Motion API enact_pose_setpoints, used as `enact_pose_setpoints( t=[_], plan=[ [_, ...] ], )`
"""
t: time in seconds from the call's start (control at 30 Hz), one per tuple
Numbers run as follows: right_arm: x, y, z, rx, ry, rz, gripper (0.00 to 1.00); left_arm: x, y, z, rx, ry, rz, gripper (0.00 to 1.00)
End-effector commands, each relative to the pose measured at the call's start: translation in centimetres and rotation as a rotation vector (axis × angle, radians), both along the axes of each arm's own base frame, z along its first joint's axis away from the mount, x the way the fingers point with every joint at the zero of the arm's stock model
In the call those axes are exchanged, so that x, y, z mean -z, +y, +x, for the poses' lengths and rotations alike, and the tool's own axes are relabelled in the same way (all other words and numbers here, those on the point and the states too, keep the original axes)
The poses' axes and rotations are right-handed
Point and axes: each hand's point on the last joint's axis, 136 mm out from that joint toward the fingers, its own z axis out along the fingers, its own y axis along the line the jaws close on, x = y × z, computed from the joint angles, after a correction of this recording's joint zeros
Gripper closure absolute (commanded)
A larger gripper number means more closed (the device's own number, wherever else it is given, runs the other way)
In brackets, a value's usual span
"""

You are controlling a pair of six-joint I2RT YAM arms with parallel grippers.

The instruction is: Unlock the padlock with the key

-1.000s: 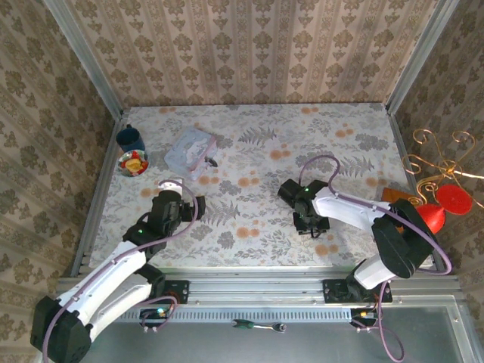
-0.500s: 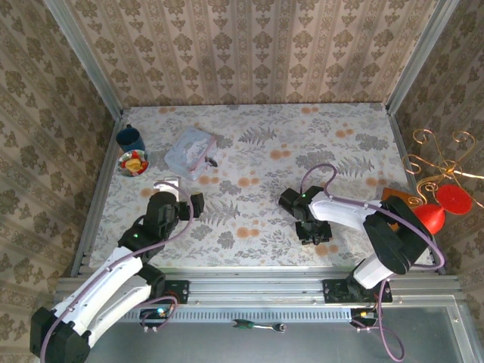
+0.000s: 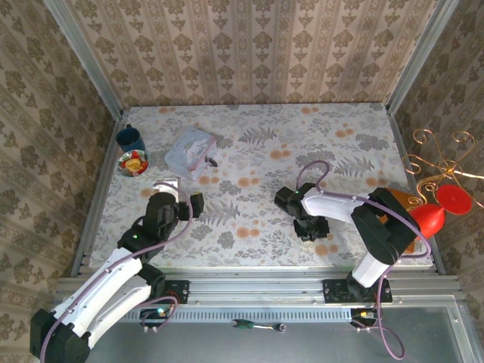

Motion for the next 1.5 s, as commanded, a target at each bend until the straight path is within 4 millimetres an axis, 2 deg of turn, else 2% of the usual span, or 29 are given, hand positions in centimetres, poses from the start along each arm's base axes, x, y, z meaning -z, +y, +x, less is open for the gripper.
enact_pose_setpoints(
  t=[0.0,0.4,0.6,0.9,1.13,1.2,1.37,1.47],
  plan=[
    [-0.6,-1.2,0.8,-0.019,-0.012,-0.071,0.7,0.0,0.1,0.0,0.001,-0.018,0.012,0.0],
    [-0.1,-1.1,1.0,-0.019,0.001,-0.057,0.87,0.0,0.2,0.1,-0.001,-0.021,0.015,0.0],
    [-0.2,-0.9,1.1,-0.018,-0.013,-0.036,0.91,0.1,0.3,0.1,-0.006,-0.02,0.015,0.0],
    [-1.4,0.2,1.6,-0.02,-0.08,0.043,0.98,0.3,0.2,0.3,-0.008,-0.017,0.014,0.0],
    [-4.6,4.2,3.3,-0.021,-0.232,0.267,1.0,0.7,-0.5,0.5,0.017,0.003,0.015,0.0],
    [-5.8,6.4,4.1,-0.022,-0.296,0.383,1.0,0.6,-1.2,0.5,0.054,0.008,0.003,0.0],
    [-11.2,12.7,6.7,-0.022,-0.49,0.732,1.0,0.7,-3.9,0.3,0.18,0.016,-0.058,0.0],
    [-14.1,15.9,8.7,-0.042,-0.635,0.857,1.0,0.7,-6.0,-0.1,0.281,0.036,-0.109,0.0]
  ],
)
